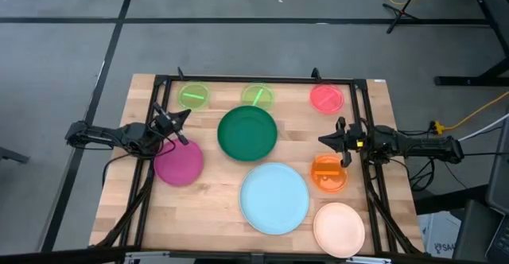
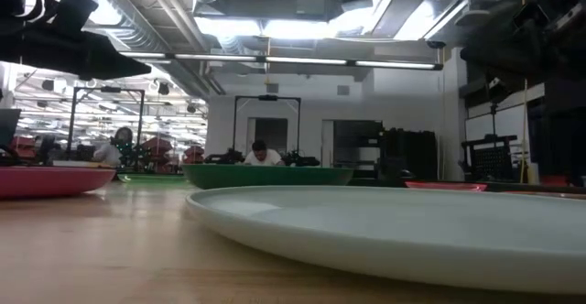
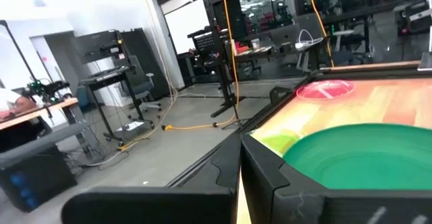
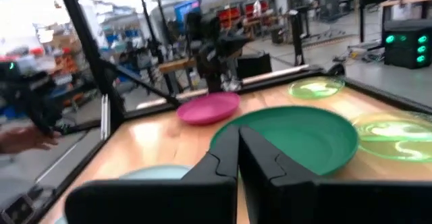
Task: Stack plastic plates
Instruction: Stack the green plate on top of the blue plate
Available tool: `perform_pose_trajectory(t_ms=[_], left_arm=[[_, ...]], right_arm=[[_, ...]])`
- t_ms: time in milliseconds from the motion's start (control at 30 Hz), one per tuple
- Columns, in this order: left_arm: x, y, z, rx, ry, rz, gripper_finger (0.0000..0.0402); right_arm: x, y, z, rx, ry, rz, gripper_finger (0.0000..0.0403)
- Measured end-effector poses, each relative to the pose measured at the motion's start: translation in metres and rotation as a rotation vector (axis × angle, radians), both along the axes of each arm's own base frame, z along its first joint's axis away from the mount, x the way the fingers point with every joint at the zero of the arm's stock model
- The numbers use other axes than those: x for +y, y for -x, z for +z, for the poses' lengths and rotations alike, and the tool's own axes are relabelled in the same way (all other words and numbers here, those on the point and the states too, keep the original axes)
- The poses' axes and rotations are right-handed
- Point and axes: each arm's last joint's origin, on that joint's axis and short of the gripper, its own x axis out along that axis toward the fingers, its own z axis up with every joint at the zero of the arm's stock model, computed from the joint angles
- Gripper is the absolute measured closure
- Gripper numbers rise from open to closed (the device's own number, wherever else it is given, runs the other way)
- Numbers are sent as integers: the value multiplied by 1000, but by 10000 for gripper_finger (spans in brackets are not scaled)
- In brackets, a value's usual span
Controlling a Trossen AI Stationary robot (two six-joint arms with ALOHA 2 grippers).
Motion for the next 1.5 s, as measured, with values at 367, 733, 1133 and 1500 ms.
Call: perform_pose_trajectory(t_ms=[367,733,1133,1500], left_arm=[[-2,-2,1,-12,-2,-94,395],[-8,-6,2,-99,88,-355,395],[-10,-10,6,-194,177,-412,395],[-9,-20,7,-202,207,-385,395]], right_arm=[[-2,-3,-3,41,-6,-86,398],[-4,-13,-4,69,-6,-146,398],[-6,-44,19,232,50,-224,398],[-30,-88,39,378,26,-305,398]])
